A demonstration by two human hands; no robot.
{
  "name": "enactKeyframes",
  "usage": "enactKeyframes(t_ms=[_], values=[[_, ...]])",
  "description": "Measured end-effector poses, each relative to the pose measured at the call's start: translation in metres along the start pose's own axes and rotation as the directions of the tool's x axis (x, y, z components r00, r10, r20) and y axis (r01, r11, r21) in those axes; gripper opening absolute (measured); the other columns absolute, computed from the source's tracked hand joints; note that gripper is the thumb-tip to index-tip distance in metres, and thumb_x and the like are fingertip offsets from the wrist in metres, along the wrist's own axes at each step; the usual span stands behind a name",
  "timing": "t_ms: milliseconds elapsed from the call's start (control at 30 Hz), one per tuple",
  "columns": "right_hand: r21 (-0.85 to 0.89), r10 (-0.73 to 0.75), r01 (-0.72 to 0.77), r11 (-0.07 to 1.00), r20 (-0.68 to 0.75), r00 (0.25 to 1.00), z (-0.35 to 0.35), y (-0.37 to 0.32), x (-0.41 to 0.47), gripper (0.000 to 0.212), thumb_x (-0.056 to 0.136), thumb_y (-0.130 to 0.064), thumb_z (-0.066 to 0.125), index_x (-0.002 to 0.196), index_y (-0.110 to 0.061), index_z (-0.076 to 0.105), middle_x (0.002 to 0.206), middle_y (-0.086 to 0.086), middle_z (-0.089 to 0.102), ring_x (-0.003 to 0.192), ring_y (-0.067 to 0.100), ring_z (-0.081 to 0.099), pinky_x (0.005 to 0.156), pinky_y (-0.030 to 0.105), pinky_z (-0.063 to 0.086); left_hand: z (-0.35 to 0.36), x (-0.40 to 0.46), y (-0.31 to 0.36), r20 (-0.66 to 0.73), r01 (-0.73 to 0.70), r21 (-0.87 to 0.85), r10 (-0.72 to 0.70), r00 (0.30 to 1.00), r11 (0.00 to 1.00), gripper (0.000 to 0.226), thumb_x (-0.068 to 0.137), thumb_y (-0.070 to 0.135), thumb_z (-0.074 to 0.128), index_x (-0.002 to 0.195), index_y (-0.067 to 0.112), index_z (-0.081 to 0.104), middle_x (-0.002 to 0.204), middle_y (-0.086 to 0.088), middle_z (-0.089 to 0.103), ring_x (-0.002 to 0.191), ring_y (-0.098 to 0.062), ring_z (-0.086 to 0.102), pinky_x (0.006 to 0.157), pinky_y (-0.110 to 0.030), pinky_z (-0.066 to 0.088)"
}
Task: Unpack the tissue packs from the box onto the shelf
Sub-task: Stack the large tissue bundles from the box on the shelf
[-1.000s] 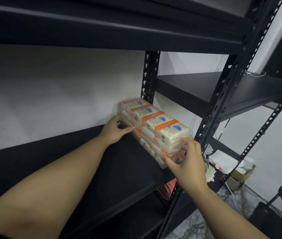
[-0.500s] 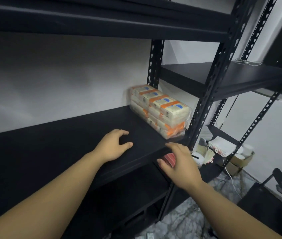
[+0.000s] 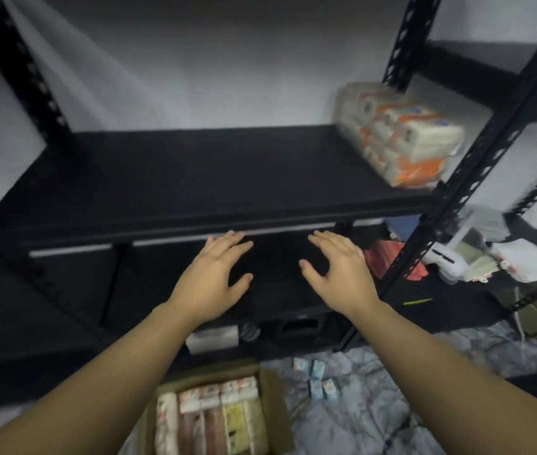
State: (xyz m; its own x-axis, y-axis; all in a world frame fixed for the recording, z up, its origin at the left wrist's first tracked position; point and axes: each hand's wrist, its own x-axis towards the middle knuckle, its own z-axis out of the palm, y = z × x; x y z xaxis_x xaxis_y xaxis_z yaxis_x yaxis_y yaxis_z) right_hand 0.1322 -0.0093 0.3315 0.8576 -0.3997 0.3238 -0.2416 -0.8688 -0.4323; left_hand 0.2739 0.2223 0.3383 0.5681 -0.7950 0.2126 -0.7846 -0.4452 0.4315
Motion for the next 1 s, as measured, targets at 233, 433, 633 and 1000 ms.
enactKeyframes(t_ms=[233, 433, 633, 1000], values=[[0.123, -0.009, -0.028, 0.992, 0.289, 0.957, 0.082, 0.002, -0.083, 0.06, 0.096, -0.046, 0.068, 0.148, -0.019, 0.056, 0.153, -0.001, 0.053, 0.146, 0.017, 0.041, 0.12, 0.041, 0.036, 0.066, -0.119, -0.031, 0.115, 0.301, -0.051, -0.294, 0.949, 0.952, 0.062, 0.1, 0.039, 0.065, 0.156, 0.024, 0.044, 0.163, 0.003, 0.039, 0.153, -0.017, 0.028, 0.128, -0.038, 0.022], [0.137, 0.084, -0.17, 0.976, 0.484, 0.871, 0.176, 0.008, -0.151, 0.06, 0.095, -0.039, 0.072, 0.148, -0.016, 0.055, 0.15, 0.002, 0.055, 0.141, 0.022, 0.045, 0.115, 0.034, 0.038, 0.139, -0.194, -0.088, 0.193, 0.533, -0.061, -0.514, 0.836, 0.844, 0.058, 0.094, 0.039, 0.071, 0.147, 0.019, 0.055, 0.141, -0.002, 0.058, 0.134, -0.024, 0.05, 0.111, -0.038, 0.043], [0.104, 0.129, -0.239, 0.965, 0.607, 0.784, 0.313, 0.027, -0.199, 0.07, 0.087, -0.064, 0.063, 0.143, -0.022, 0.06, 0.141, 0.0, 0.063, 0.131, 0.022, 0.055, 0.108, 0.039, 0.047, 0.247, -0.275, -0.181, 0.22, 0.778, -0.025, -0.755, 0.617, 0.628, 0.064, 0.09, 0.048, 0.072, 0.145, 0.022, 0.053, 0.147, -0.007, 0.052, 0.133, -0.029, 0.051, 0.102, -0.039, 0.046], [0.058, -0.017, -0.033, 0.998, 0.699, 0.715, 0.569, 0.049, -0.22, 0.069, 0.088, -0.057, 0.073, 0.146, -0.022, 0.056, 0.143, 0.003, 0.06, 0.136, 0.024, 0.049, 0.112, 0.039, 0.041, 0.429, -0.354, -0.298, 0.207, 0.917, 0.035, -0.901, 0.382, 0.397, 0.084, 0.076, 0.078, 0.055, 0.144, 0.03, 0.038, 0.141, -0.004, 0.05, 0.124, -0.032, 0.056, 0.096, -0.051, 0.055]])
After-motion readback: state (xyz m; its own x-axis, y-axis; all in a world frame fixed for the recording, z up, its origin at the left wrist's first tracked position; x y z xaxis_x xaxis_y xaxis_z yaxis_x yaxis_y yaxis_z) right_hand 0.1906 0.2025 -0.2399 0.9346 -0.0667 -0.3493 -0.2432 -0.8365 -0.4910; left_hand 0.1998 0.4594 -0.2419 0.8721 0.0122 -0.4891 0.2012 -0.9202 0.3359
